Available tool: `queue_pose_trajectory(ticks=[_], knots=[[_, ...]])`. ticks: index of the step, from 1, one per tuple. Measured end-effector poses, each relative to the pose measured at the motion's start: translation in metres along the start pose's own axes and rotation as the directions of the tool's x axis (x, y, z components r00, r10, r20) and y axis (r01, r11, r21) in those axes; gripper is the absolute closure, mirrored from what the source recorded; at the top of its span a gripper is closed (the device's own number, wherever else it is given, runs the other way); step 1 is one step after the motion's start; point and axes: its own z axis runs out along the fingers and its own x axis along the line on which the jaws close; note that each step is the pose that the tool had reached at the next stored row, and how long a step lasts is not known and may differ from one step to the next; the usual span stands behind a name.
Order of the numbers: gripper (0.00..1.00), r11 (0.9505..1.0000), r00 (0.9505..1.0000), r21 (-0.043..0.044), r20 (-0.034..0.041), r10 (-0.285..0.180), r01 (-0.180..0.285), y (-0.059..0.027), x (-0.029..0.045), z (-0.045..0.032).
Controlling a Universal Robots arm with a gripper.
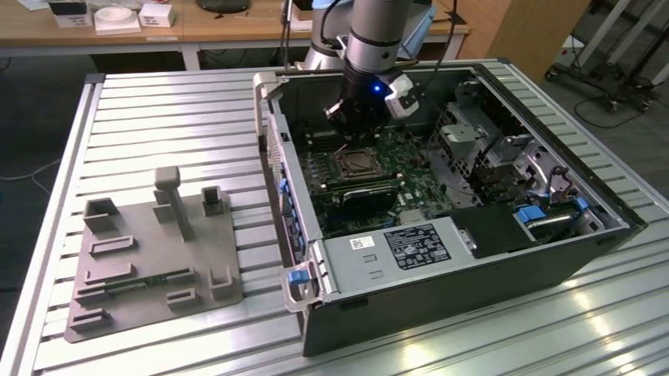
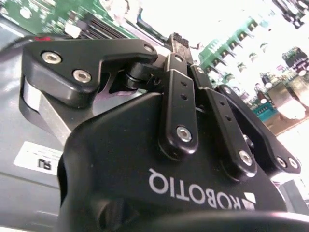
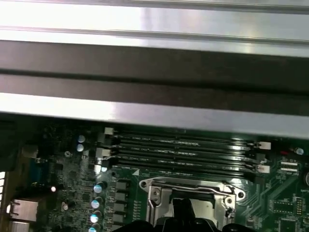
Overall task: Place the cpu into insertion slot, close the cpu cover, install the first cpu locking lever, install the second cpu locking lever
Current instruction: 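Install the first cpu locking lever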
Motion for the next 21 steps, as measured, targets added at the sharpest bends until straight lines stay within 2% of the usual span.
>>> queue_pose_trajectory(ticks=[3,5,9,11,13,15,19,21], knots=[[0.89,1.0000,1.0000,-0.0050,0.0016,0.000,0.000,0.0005,0.0055,-0.0006],[0.89,0.9999,1.0000,-0.0120,0.0025,0.000,0.000,0.0006,0.0078,-0.0007],[0.89,0.9995,1.0000,-0.0329,0.0043,0.000,0.000,0.0010,0.0116,-0.0007],[0.89,0.9989,1.0000,-0.0460,0.0054,0.000,0.000,0.0010,0.0122,-0.0007],[0.89,0.9980,1.0000,-0.0629,0.0067,0.001,0.000,0.0010,0.0123,-0.0007],[0.89,0.9965,1.0000,-0.0835,0.0083,0.001,0.000,0.0010,0.0123,-0.0007],[0.89,0.9906,0.9999,-0.1366,0.0123,0.002,0.000,0.0010,0.0123,-0.0005],[0.89,0.9875,0.9999,-0.1575,0.0141,0.002,0.000,0.0010,0.0123,0.0000]])
